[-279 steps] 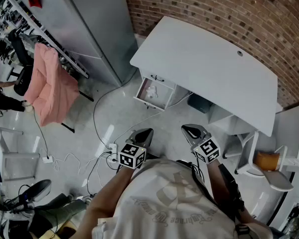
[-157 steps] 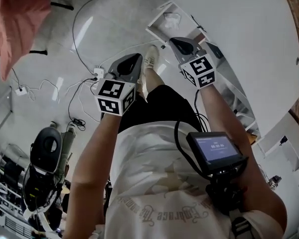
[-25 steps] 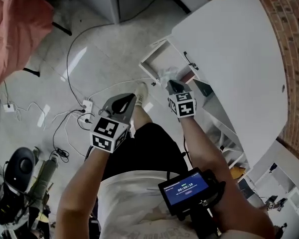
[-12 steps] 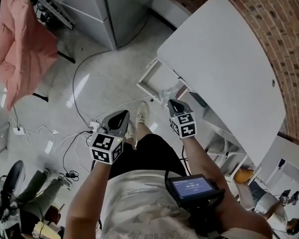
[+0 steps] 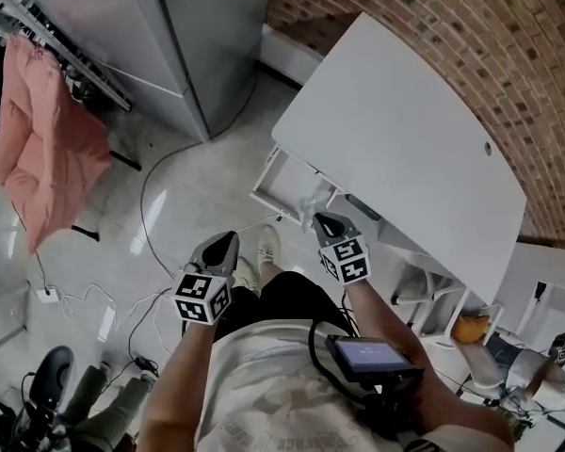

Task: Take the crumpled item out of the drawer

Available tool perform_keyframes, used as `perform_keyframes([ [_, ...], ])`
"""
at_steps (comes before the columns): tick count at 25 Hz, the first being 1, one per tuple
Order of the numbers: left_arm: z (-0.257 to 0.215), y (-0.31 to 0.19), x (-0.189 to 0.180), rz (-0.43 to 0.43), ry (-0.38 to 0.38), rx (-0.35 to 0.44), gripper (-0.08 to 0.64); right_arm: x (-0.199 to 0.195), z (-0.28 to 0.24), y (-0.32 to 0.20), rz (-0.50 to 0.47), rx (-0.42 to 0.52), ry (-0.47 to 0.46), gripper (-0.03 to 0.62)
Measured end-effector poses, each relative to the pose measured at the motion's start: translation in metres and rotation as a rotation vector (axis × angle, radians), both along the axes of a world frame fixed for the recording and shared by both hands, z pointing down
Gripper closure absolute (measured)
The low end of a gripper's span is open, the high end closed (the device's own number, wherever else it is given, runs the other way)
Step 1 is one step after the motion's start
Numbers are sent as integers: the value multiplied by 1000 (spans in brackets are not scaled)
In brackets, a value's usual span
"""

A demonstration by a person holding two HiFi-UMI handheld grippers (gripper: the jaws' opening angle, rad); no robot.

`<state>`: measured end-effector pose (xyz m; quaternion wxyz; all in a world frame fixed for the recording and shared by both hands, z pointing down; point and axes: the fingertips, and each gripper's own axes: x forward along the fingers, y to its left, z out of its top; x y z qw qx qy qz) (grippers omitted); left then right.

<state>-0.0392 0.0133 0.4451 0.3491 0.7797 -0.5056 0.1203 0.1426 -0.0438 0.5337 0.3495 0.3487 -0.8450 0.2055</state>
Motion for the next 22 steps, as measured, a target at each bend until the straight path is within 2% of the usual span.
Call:
perform_keyframes([
  [9,-28,16,2,29,-4,21,558,8,-61,-1,31,96,-56,580],
  [22,-59,31,20,112,-4,94,558,30,-122,9,73,209,-77,580],
])
